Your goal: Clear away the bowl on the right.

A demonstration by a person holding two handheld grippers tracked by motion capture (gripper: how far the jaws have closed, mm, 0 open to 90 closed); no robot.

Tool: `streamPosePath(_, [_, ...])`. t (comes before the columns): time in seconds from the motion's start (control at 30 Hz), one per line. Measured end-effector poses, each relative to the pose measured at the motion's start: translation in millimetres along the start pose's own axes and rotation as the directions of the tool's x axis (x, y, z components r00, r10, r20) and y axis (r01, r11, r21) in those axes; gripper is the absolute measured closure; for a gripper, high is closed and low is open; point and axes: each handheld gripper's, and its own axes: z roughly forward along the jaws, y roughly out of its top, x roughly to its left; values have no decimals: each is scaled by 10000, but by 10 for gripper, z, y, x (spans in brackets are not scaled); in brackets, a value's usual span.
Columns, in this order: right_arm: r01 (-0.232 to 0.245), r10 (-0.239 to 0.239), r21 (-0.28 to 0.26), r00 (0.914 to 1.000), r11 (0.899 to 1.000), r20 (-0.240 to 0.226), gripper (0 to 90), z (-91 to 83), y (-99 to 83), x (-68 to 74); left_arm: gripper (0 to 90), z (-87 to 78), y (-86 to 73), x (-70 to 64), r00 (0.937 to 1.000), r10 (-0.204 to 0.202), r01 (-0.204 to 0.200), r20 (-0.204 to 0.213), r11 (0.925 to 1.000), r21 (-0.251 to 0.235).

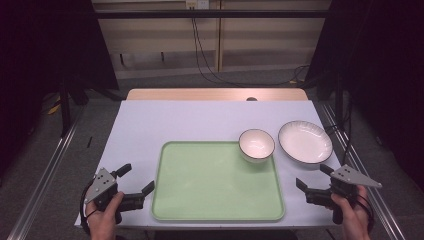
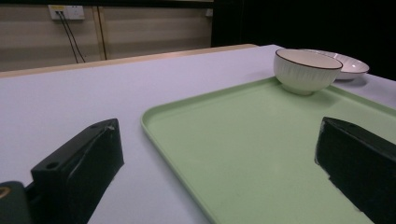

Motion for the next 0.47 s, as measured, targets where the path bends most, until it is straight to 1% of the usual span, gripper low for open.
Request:
streamPosePath(0.03, [18,-18,2,10000,10000,33,22,-12,-25,-5,10,0,2,-4,10000,-15,15,-23,10000,-9])
streamPosePath(0.07, [250,-249,93,9997,9996,-39,20,-34,-67,0,10,-2,3,-8,10000,-51,51,-19,10000,-38])
streamPosePath(0.1, [250,-249,93,9997,9996,-39,20,-34,-67,0,10,-5,4,-10,10000,-65,65,-8,9999,-77])
streamPosePath(0.13, [210,-206,111,9992,9997,-343,20,-29,-77,-2,10,-17,8,-2,10000,22,-23,-39,10000,-68])
streamPosePath(0.23, [331,-325,150,9988,9993,-357,21,-12,-82,-12,10,-16,4,3,10000,-27,27,-44,10000,-43])
streamPosePath(0.27, [331,-325,150,9988,9993,-357,21,-12,-82,-12,10,-16,4,3,10000,-27,27,-44,10000,-43])
streamPosePath(0.3, [201,-194,186,9990,9996,-406,25,-6,-97,-28,10,-14,6,-1,10000,-33,32,-34,10000,-63])
streamPosePath(0.4, [233,-225,190,9989,9995,-417,25,-3,-103,-40,10,-11,6,-2,10000,-35,34,-39,10000,-75])
streamPosePath(0.43, [99,-85,276,9987,9996,-502,25,-7,-107,-42,10,-11,7,1,10000,-27,28,3,10000,-86])
streamPosePath(0.47, [153,-139,237,9982,9996,-575,25,-9,-108,-47,10,-12,7,4,10000,-29,29,31,10000,-84])
